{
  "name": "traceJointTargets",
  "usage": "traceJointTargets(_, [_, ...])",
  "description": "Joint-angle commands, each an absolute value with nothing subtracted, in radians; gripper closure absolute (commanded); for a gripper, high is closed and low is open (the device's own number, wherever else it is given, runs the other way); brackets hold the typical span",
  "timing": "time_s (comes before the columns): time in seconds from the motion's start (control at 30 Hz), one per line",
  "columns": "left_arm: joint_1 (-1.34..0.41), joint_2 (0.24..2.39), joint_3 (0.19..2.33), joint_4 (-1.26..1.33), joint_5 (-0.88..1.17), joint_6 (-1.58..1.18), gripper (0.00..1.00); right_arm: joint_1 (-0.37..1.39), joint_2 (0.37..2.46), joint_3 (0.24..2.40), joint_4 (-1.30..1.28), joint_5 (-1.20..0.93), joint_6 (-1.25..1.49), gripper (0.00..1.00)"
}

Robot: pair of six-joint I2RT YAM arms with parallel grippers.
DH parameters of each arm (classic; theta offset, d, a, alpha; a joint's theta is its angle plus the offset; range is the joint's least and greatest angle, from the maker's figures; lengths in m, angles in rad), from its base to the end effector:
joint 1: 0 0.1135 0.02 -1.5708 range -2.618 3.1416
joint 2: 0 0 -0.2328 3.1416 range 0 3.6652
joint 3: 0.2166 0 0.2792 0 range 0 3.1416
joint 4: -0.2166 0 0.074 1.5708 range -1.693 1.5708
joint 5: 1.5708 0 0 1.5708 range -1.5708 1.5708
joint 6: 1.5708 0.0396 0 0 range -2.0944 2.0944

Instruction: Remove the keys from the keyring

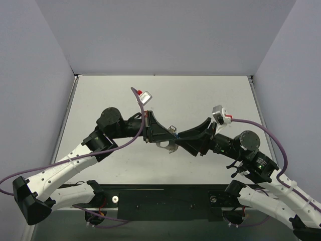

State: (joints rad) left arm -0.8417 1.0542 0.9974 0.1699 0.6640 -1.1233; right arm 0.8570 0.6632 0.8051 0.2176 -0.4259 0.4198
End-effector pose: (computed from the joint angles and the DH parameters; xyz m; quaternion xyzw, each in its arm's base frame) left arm 0.1718 -0.2289 0.3722 0.1524 0.6575 -0.7071 0.2108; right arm 0.1192 0.1627 0.3935 -0.2903 0.5055 0.5755 0.5736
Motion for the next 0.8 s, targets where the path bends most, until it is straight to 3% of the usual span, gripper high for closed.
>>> traceJointTargets(0.0, [-0.847,1.02,1.049,0.321,0.726,-1.2,1.0,0.798,0.672,0.841,0.267,-0.442,0.422,0.67])
traceJointTargets(0.3, [-0.85,1.011,1.058,0.29,0.71,-1.223,1.0,0.693,0.663,0.844,0.296,-0.518,0.462,0.68])
traceJointTargets(0.77, [-0.856,1.032,1.072,0.288,0.696,-1.224,1.0,0.692,0.686,0.833,0.423,-0.61,0.572,0.68])
